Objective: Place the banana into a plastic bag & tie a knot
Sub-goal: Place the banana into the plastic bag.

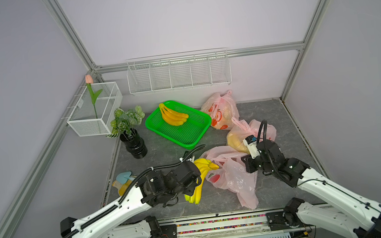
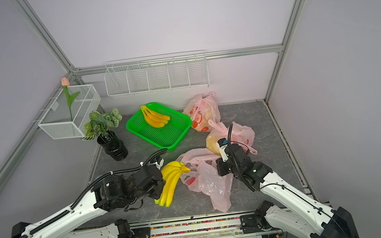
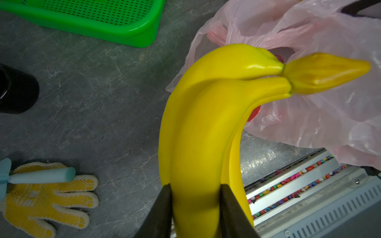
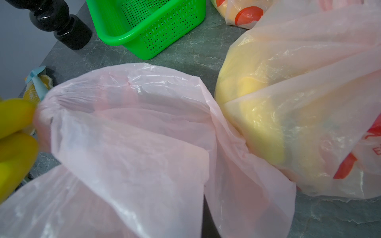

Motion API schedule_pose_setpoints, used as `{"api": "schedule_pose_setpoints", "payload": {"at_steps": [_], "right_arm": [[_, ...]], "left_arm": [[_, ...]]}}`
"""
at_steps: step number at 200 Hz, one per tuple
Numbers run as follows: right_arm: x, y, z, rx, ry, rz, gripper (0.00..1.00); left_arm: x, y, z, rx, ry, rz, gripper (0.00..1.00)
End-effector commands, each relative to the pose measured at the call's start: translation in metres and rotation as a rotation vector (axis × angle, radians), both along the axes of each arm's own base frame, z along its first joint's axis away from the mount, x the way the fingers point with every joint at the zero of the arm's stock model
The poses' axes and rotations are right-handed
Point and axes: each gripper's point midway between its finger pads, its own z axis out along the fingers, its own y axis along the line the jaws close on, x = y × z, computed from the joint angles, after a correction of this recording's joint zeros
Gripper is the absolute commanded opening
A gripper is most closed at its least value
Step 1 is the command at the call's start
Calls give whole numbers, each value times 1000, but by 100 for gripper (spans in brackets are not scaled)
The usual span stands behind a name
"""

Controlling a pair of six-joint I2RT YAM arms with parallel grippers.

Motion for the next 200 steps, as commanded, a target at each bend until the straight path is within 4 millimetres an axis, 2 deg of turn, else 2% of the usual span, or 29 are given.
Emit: {"api": "schedule_pose_setpoints", "payload": {"at_steps": [1,17,39,57,69,79,94,120,133,157,186,200], "right_arm": [[2,5,16,18,-35,38,7],[0,9,17,24,-41,65,7],[-3,10,15,25,-41,83,7],[-3,11,13,31,-33,81,7],[-2,9,11,27,-28,67,7],[-1,7,8,19,-22,49,7],[2,4,5,11,-20,24,7],[9,3,1,-8,-8,-10,7],[14,3,2,-15,-3,-29,7],[19,6,11,16,-11,-52,7],[19,15,23,75,-26,-31,7],[16,19,25,86,-31,-3,7]], "left_arm": [[15,-2,-14,30,-46,83,10],[28,-7,-24,58,-66,125,10],[44,-4,-30,138,-88,198,10],[47,-6,-30,180,-76,209,10],[47,1,-25,198,-82,236,10],[45,9,-16,192,-109,255,10],[38,18,9,127,-145,257,9],[23,20,46,-20,-176,202,6],[17,21,55,-13,-201,199,5],[8,11,43,71,-189,189,6],[0,-23,24,-47,-120,147,6],[-1,-31,14,-68,-103,140,6]]}}
